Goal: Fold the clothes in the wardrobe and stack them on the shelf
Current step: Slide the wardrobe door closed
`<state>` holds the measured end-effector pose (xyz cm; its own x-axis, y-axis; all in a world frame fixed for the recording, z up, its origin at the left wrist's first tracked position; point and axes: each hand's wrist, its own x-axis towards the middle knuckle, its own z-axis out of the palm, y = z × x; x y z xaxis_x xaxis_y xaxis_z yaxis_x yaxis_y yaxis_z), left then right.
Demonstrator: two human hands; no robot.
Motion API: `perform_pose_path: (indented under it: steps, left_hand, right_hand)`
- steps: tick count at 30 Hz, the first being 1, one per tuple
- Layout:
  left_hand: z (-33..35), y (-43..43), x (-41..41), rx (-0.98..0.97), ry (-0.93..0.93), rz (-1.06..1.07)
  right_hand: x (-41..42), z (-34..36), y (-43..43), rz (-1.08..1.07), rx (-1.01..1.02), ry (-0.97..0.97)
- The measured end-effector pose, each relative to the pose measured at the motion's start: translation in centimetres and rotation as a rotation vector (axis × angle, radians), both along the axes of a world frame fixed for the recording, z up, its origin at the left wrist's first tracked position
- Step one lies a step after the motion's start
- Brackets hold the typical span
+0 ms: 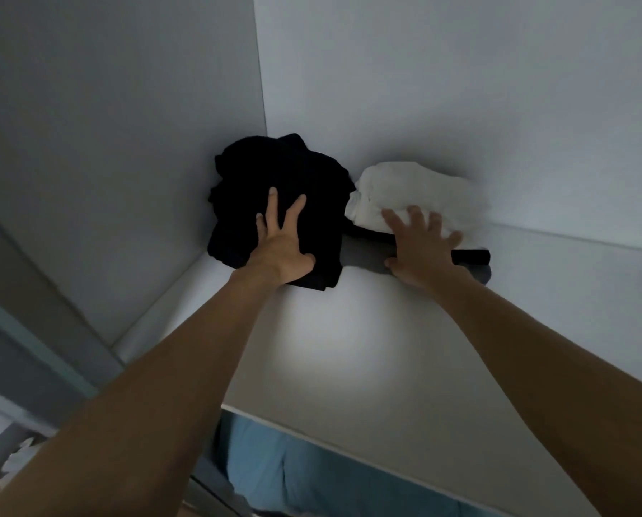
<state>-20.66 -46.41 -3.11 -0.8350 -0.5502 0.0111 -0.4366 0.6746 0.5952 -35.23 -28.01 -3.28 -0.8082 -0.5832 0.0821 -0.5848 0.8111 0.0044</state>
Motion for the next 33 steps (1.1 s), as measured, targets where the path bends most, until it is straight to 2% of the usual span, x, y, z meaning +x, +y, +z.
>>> perform_pose_path:
  steps: [3,5,6,8,11,14,16,18,22,26,31,33]
  left_hand:
    - [0.7,0.2,1.7,0.118,0.076,-0.043]
    - [0.8,0.8,3.9,0.118,0.146,-0.044]
    - [0.8,1.3,5.2,0.079,0.17,-0.041]
    - [0.4,2.4,8.5,-0.01,0.221,-0.063]
    - [0.1,3.6,14.8,-0.097,0.253,-0.124]
    - [0.7,4.0,21.5,-0.205,0.292,-0.146]
    - [1.5,3.9,25.6,-0.268,0.339,-0.137]
    - [2.2,3.4,29.1,-0.296,0.372,-0.055]
    - [2.8,3.3,33.6,-0.303,0.368,0.08]
    - [3.0,3.3,35.2,-0.182,0.4,0.096]
    - [3.7,2.4,34.9,0.021,0.277,0.05]
    - [3.8,2.2,34.9,0.103,0.293,0.067]
  right_hand:
    - [0.3,0.1,0.7,0.033,-0.003,-0.023]
    - [0.7,0.1,1.3,0.05,-0.092,-0.05]
    - [1.2,0.1,1.6,0.05,-0.194,-0.067]
    - [2.6,0.0,2.0,0.038,-0.525,-0.138]
    - [7.0,0.7,1.7,-0.05,-1.069,-0.404]
    - [13.2,2.6,0.1,-0.091,-1.32,-0.709]
    - [17.7,4.5,-1.6,0.012,-1.35,-0.91]
    - [22.4,6.5,-3.9,0.162,-1.297,-1.035]
    - [31.1,9.4,-9.0,0.35,-1.133,-1.138]
    - [35.7,9.9,-12.0,0.32,-1.061,-1.24]
    - [36.4,9.8,-13.2,0.217,-1.089,-1.203]
    - [36.7,10.1,-13.1,0.205,-1.062,-1.186]
